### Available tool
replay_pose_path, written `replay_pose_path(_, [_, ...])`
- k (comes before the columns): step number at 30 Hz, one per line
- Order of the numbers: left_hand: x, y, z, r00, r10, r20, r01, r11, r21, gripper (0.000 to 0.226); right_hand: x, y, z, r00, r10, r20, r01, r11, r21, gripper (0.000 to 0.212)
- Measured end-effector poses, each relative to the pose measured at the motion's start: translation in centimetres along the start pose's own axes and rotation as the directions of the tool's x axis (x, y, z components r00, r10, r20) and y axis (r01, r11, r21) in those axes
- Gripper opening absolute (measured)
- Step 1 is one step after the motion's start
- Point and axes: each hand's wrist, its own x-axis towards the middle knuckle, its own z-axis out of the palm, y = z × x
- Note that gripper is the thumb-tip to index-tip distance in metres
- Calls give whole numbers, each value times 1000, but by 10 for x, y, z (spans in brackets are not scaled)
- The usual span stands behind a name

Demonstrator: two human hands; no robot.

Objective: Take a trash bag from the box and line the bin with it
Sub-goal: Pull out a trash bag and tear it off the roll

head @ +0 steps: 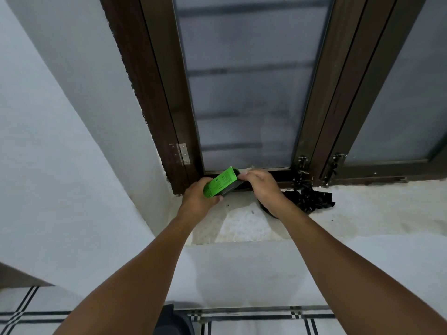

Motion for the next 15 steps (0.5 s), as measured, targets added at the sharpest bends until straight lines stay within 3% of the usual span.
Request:
replay_pose_path(3, [-1,2,-1,1000,-8,-2,8,999,-41,53,1,3,1,999,6,-54,-6,1000,1,16])
replay_pose_path(5, [-1,2,0,1000,1,6,0,999,-52,53,-1,3,-1,991,30,-128,-32,999,-13,39])
replay_pose_path(8, [-2,1,1,1000,16,6,-16,998,-53,53,-2,4,-2,986,53,-157,-22,981,191,63])
replay_pose_path(15, [-5,3,-3,998,50,-27,-50,998,30,50,-2,1,3,994,-53,-95,65,990,126,16])
